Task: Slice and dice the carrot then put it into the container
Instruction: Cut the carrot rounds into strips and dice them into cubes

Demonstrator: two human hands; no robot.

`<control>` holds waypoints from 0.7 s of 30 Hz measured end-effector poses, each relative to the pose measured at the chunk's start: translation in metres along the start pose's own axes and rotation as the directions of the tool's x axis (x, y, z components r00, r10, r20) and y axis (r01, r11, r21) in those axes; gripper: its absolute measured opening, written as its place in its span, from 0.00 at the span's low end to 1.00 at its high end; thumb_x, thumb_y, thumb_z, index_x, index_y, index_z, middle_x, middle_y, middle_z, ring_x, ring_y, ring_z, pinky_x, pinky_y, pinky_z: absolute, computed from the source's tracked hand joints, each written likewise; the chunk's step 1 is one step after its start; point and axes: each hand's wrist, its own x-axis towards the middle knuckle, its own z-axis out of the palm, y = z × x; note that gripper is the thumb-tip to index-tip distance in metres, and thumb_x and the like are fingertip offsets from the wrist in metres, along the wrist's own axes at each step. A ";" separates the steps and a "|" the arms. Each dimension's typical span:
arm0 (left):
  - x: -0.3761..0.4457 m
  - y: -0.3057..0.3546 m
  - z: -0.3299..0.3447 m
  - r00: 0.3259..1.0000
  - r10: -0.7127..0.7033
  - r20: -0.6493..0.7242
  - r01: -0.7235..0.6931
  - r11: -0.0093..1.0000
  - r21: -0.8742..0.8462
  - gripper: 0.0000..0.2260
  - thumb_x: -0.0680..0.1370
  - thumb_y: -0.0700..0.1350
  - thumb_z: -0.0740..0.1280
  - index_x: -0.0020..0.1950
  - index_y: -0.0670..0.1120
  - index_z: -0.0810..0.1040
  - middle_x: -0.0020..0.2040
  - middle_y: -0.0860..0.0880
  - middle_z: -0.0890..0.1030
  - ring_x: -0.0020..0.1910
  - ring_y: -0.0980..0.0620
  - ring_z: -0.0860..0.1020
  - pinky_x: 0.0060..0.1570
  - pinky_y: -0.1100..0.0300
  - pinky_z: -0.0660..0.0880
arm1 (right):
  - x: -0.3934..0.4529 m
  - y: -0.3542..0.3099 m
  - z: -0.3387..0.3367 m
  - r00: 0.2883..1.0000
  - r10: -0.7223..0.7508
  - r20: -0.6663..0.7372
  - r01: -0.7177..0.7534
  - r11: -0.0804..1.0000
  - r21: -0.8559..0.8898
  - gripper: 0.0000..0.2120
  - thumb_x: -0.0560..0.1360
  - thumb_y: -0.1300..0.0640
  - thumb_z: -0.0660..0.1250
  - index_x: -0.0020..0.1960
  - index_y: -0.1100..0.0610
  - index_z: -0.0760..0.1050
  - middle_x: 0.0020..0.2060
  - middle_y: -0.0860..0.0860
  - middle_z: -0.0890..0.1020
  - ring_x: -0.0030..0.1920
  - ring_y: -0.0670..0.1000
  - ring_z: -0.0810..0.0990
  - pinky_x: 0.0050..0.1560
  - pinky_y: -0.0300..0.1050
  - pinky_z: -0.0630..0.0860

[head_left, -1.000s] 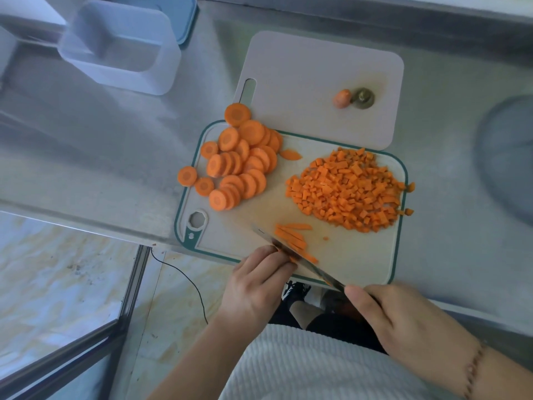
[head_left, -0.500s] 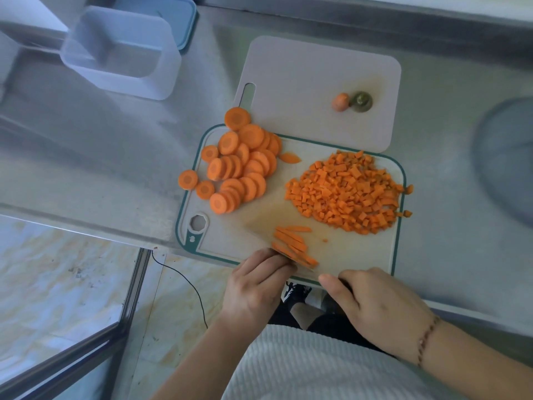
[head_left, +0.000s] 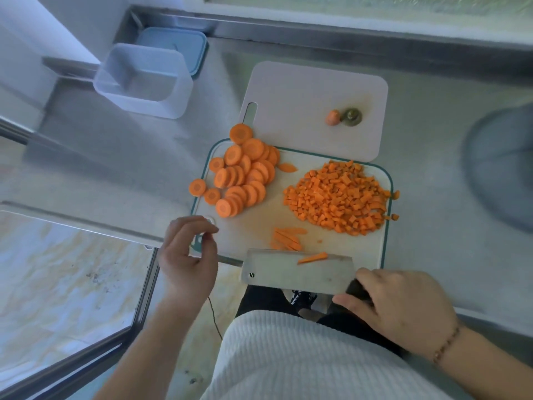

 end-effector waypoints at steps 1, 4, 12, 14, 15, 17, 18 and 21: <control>0.008 0.011 0.000 0.989 0.086 0.119 -0.085 0.996 -0.011 0.07 0.74 0.33 0.66 0.45 0.43 0.82 0.46 0.48 0.80 0.48 0.54 0.79 0.50 0.65 0.73 | -0.001 0.000 0.002 0.999 -0.031 -0.043 0.030 0.999 -0.019 0.31 0.77 0.30 0.46 0.31 0.51 0.68 0.20 0.47 0.71 0.17 0.49 0.70 0.20 0.38 0.56; 0.018 0.036 0.022 0.768 0.331 0.548 -0.390 0.921 -0.010 0.09 0.77 0.49 0.69 0.51 0.45 0.84 0.48 0.51 0.82 0.47 0.50 0.79 0.49 0.57 0.76 | 0.001 -0.003 0.000 0.988 -0.096 -0.122 0.088 0.994 -0.067 0.30 0.76 0.31 0.49 0.30 0.53 0.70 0.20 0.47 0.72 0.17 0.50 0.70 0.21 0.37 0.57; 0.011 0.037 0.054 0.560 0.440 0.702 -0.628 0.778 0.014 0.13 0.79 0.52 0.62 0.43 0.49 0.84 0.40 0.52 0.80 0.39 0.48 0.77 0.38 0.53 0.76 | 0.001 -0.007 -0.001 0.981 -0.103 -0.162 0.088 0.991 -0.096 0.29 0.74 0.30 0.51 0.30 0.52 0.69 0.20 0.48 0.70 0.17 0.51 0.70 0.19 0.39 0.59; 0.008 0.037 0.058 0.534 0.500 0.682 -0.711 0.702 0.041 0.13 0.80 0.50 0.61 0.42 0.49 0.82 0.40 0.52 0.80 0.39 0.48 0.77 0.39 0.54 0.74 | -0.003 -0.007 0.000 0.979 -0.100 -0.177 0.087 0.993 -0.084 0.29 0.74 0.30 0.51 0.29 0.52 0.70 0.20 0.47 0.71 0.17 0.50 0.69 0.19 0.38 0.59; 0.009 0.036 0.060 0.524 0.523 0.672 -0.737 0.675 0.049 0.13 0.80 0.49 0.61 0.41 0.48 0.81 0.40 0.51 0.79 0.39 0.48 0.77 0.40 0.54 0.73 | -0.005 -0.006 0.000 0.977 -0.103 -0.184 0.089 0.993 -0.081 0.29 0.74 0.30 0.51 0.29 0.52 0.70 0.20 0.47 0.71 0.17 0.50 0.69 0.19 0.38 0.59; 0.014 0.028 0.061 0.523 0.550 0.651 -0.753 0.656 0.051 0.12 0.81 0.46 0.61 0.42 0.47 0.81 0.41 0.50 0.79 0.39 0.47 0.77 0.42 0.55 0.71 | -0.010 -0.002 0.002 0.973 -0.111 -0.203 0.096 0.992 -0.080 0.29 0.74 0.30 0.52 0.29 0.52 0.71 0.21 0.47 0.71 0.17 0.50 0.70 0.18 0.38 0.60; 0.019 0.022 0.060 0.525 0.555 0.646 -0.753 0.656 0.049 0.11 0.82 0.45 0.61 0.43 0.46 0.80 0.41 0.49 0.79 0.39 0.47 0.77 0.42 0.54 0.70 | -0.013 0.001 0.003 0.971 -0.112 -0.211 0.097 0.992 -0.081 0.29 0.74 0.31 0.53 0.29 0.52 0.71 0.21 0.47 0.72 0.18 0.50 0.70 0.18 0.39 0.60; 0.029 0.000 0.055 0.487 0.561 0.669 -0.771 0.636 0.028 0.09 0.83 0.44 0.63 0.46 0.46 0.80 0.44 0.49 0.78 0.41 0.46 0.76 0.44 0.54 0.71 | -0.025 0.016 0.005 0.968 -0.093 -0.234 0.074 0.993 -0.088 0.28 0.74 0.31 0.53 0.29 0.53 0.71 0.21 0.48 0.72 0.18 0.51 0.71 0.17 0.41 0.63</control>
